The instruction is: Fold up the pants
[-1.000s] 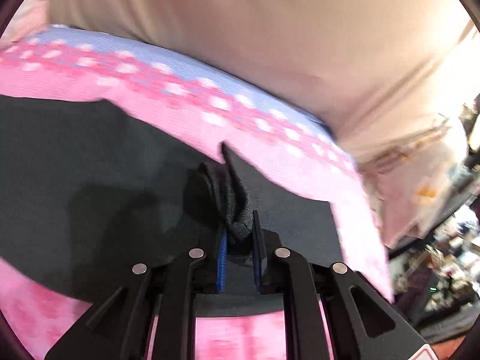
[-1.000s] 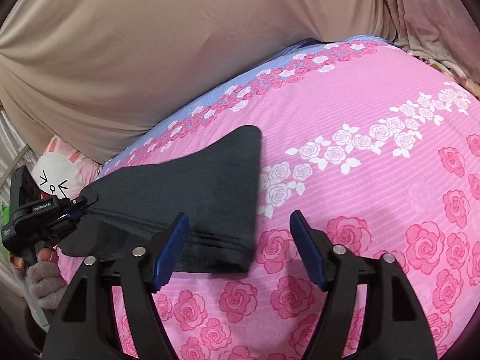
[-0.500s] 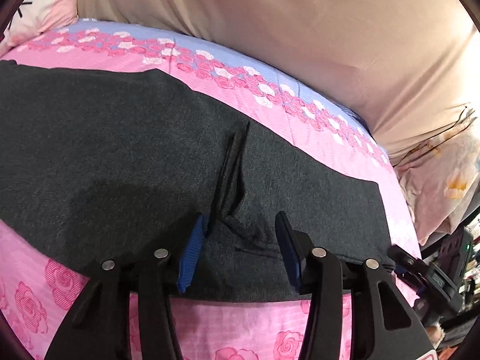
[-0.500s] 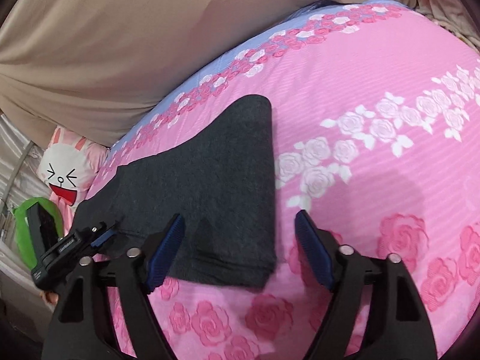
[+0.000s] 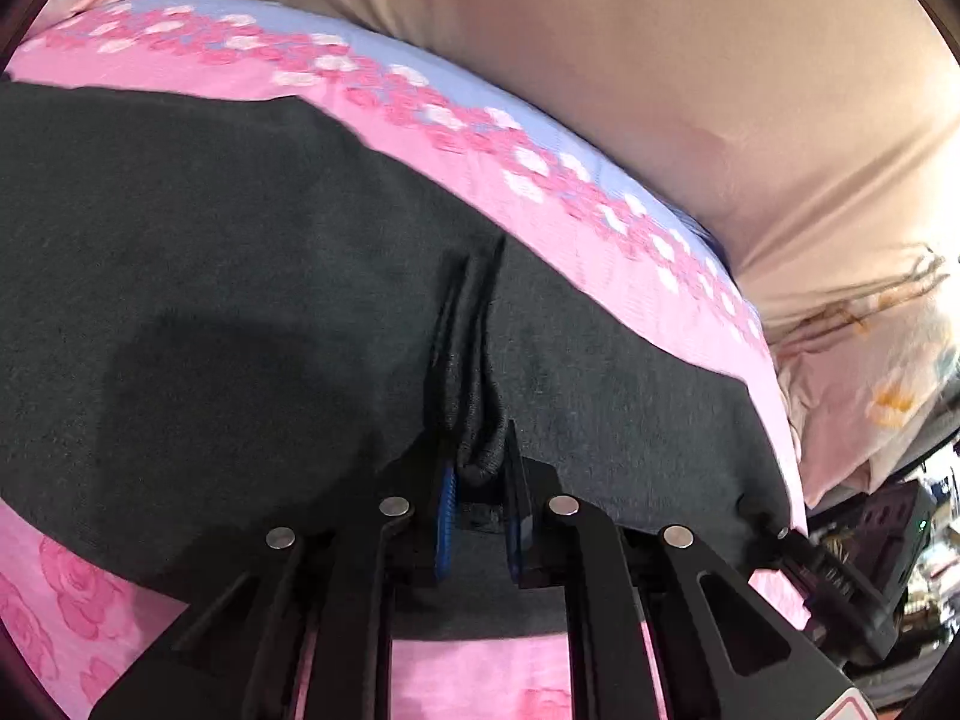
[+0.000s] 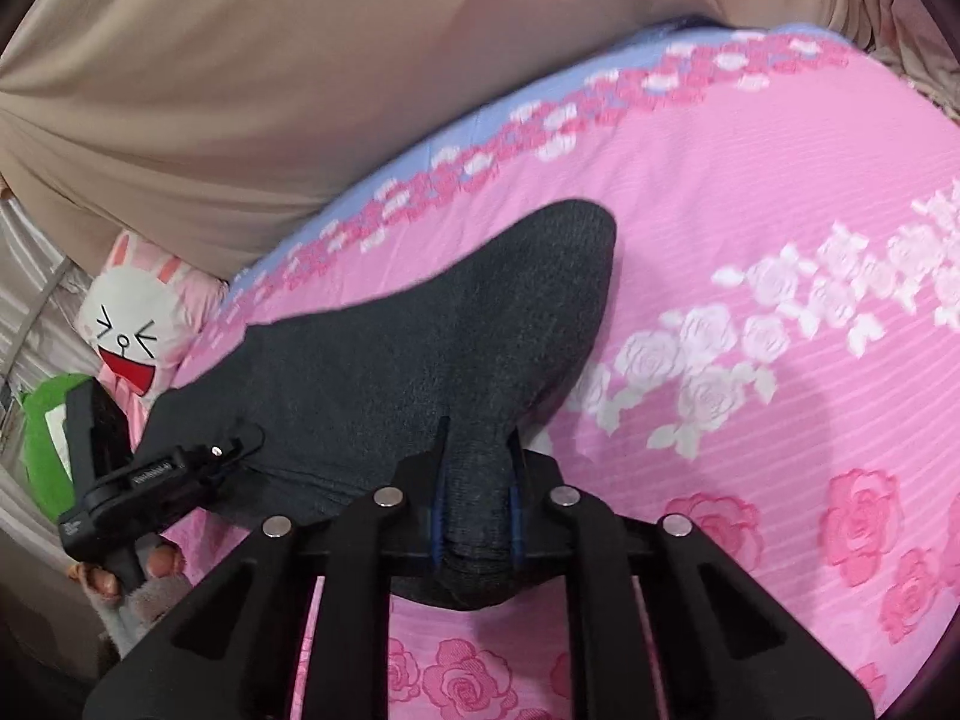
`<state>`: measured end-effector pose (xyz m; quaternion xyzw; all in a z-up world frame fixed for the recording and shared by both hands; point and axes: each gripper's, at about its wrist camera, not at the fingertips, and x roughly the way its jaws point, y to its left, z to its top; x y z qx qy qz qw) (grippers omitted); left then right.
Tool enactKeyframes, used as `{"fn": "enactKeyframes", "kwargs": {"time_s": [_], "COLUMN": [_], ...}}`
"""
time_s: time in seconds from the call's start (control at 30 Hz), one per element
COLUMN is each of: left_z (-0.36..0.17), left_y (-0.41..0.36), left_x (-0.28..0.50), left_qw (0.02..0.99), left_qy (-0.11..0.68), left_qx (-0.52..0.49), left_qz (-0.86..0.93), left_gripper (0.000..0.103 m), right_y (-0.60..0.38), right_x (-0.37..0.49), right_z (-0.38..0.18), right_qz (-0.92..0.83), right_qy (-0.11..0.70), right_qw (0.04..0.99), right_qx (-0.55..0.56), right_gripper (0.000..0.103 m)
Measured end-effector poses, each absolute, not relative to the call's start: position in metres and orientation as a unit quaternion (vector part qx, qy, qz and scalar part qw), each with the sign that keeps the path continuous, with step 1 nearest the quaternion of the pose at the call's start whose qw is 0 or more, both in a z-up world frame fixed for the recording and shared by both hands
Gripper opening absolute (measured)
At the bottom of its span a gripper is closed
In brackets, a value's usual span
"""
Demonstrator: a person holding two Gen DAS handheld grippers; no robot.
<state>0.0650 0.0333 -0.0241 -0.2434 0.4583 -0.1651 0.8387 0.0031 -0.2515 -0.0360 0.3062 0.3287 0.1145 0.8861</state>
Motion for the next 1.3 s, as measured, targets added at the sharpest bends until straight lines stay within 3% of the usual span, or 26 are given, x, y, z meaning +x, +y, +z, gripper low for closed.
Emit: {"fn": "enactKeyframes", "kwargs": {"time_s": [0.17, 0.4, 0.47, 0.57, 0.6, 0.67, 0.7, 0.77, 0.8, 0.97, 1.2, 1.27, 1.3], "left_z": [-0.006, -0.027, -0.022, -0.024, -0.022, -0.021, -0.024, -0.022, -0.016, 0.018, 0.008, 0.0, 0.0], "left_y": [-0.005, -0.073, -0.078, -0.065, -0.057, -0.047, -0.045, -0.031, -0.025, 0.035, 0.089, 0.096, 0.099], "left_x": [0.052, 0.042, 0.039, 0.039, 0.038, 0.036, 0.035, 0.027, 0.024, 0.004, 0.003, 0.003, 0.002], "left_qw": [0.848, 0.82, 0.83, 0.823, 0.822, 0.823, 0.822, 0.821, 0.827, 0.897, 0.91, 0.906, 0.906], "left_qy": [0.445, 0.485, 0.475, 0.481, 0.479, 0.481, 0.487, 0.482, 0.474, 0.391, 0.4, 0.409, 0.409], "left_qx": [-0.218, -0.188, -0.174, -0.198, -0.209, -0.203, -0.196, -0.199, -0.198, -0.166, -0.108, -0.108, -0.115], "left_qz": [-0.186, -0.239, -0.234, -0.229, -0.226, -0.223, -0.221, -0.231, -0.227, -0.122, -0.003, 0.002, -0.003], "left_gripper": [0.01, 0.011, 0.01, 0.01, 0.01, 0.015, 0.021, 0.026, 0.036, 0.057, 0.059, 0.059, 0.06], "right_y": [-0.281, -0.359, -0.369, -0.38, -0.374, -0.357, -0.341, -0.313, -0.289, -0.195, -0.096, -0.089, -0.095], "right_x": [-0.013, -0.062, -0.067, -0.09, -0.096, -0.099, -0.097, -0.09, -0.082, -0.048, -0.003, 0.002, 0.002], "right_z": [-0.023, -0.053, -0.065, -0.051, -0.038, -0.02, -0.01, 0.001, 0.006, 0.006, -0.026, -0.027, -0.028], "right_qz": [0.101, -0.004, -0.014, -0.048, -0.057, -0.037, -0.013, 0.019, 0.047, 0.149, 0.132, 0.108, 0.085], "right_qy": [0.312, 0.327, 0.343, 0.3, 0.287, 0.277, 0.273, 0.276, 0.284, 0.308, 0.369, 0.372, 0.378], "right_qw": [0.899, 0.899, 0.889, 0.9, 0.912, 0.925, 0.931, 0.938, 0.938, 0.927, 0.92, 0.922, 0.922], "right_qx": [0.289, 0.293, 0.302, 0.312, 0.286, 0.256, 0.24, 0.208, 0.193, 0.152, 0.028, 0.011, 0.008], "right_gripper": [0.012, 0.012, 0.013, 0.019, 0.022, 0.04, 0.058, 0.064, 0.064, 0.062, 0.062, 0.047, 0.013]}}
